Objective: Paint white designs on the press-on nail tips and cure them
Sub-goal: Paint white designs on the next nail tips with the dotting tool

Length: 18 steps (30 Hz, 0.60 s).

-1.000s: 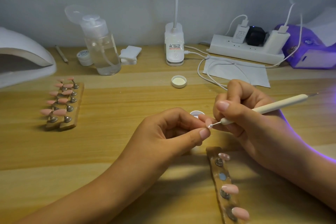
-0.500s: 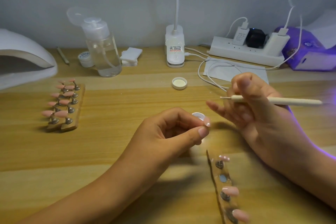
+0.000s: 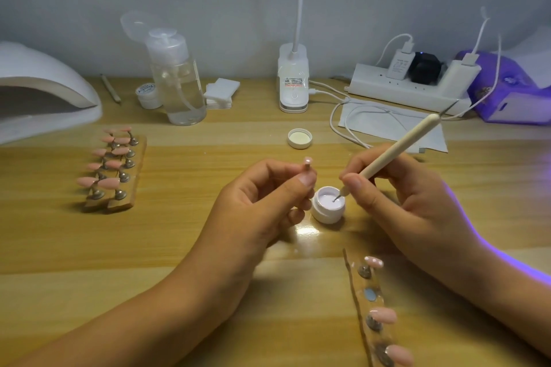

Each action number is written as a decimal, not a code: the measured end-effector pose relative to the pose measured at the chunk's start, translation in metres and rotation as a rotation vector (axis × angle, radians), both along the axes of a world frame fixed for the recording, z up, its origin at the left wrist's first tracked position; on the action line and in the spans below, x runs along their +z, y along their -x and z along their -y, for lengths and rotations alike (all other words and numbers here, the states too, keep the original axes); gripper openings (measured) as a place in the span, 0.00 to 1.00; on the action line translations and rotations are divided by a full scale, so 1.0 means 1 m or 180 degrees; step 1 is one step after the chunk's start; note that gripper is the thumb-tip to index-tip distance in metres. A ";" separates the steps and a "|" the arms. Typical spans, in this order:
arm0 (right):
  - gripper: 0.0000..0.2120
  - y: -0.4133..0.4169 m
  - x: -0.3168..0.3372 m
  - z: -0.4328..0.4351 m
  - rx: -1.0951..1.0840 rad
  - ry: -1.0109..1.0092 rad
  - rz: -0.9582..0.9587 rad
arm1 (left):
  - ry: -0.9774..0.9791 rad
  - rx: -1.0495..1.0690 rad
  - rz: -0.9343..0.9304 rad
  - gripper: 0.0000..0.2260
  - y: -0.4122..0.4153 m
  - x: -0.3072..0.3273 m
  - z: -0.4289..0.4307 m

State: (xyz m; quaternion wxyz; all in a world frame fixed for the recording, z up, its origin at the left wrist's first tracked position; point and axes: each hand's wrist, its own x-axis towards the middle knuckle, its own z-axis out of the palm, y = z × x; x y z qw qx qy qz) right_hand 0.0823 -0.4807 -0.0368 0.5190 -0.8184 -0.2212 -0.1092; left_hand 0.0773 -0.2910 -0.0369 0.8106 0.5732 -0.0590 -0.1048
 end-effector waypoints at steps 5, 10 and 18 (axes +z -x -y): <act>0.10 -0.004 -0.003 0.000 0.0002 0.0225 0.0049 | -0.0060 -0.0009 0.0051 0.01 0.000 0.000 0.000; 0.10 -0.005 -0.005 0.001 0.0075 0.0327 0.0017 | -0.0133 -0.0026 0.0140 0.02 0.001 -0.001 0.000; 0.09 -0.004 -0.003 0.000 0.0037 0.0234 -0.0068 | -0.0147 0.0023 0.0123 0.04 0.001 -0.002 0.001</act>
